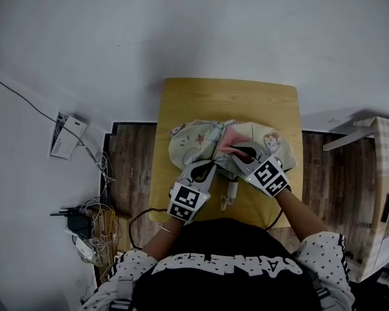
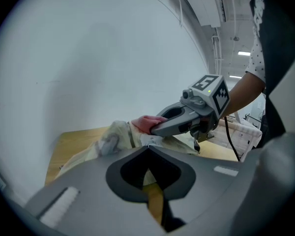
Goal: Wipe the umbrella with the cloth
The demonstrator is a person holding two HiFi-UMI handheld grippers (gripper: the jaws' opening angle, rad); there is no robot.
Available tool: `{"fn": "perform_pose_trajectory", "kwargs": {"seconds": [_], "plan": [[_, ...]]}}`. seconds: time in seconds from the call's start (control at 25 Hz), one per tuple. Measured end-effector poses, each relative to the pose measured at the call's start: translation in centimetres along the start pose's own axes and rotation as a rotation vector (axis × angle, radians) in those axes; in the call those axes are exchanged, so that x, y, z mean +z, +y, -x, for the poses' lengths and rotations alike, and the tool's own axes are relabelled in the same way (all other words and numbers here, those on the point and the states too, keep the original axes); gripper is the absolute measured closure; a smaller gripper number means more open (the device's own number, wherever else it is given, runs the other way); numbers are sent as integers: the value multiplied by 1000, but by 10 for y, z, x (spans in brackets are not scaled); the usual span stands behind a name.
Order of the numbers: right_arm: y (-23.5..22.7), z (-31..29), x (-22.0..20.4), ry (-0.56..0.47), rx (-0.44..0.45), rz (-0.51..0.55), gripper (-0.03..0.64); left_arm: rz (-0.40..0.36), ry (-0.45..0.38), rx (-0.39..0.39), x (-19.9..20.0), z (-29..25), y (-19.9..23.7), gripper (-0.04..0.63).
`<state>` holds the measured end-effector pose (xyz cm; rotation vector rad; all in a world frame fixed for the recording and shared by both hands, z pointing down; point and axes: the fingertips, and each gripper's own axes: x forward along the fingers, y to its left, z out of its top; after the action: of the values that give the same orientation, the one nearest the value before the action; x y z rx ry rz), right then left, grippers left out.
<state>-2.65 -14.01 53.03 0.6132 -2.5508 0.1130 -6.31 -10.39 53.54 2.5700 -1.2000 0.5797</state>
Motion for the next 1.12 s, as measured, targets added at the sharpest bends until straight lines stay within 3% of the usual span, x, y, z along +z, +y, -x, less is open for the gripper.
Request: {"fn": "perform_pose_trajectory", "kwargs": {"seconds": [1.12], "plan": [[105, 20, -20, 29, 273, -5, 584, -7, -4, 29, -4, 9, 1, 594]]}}
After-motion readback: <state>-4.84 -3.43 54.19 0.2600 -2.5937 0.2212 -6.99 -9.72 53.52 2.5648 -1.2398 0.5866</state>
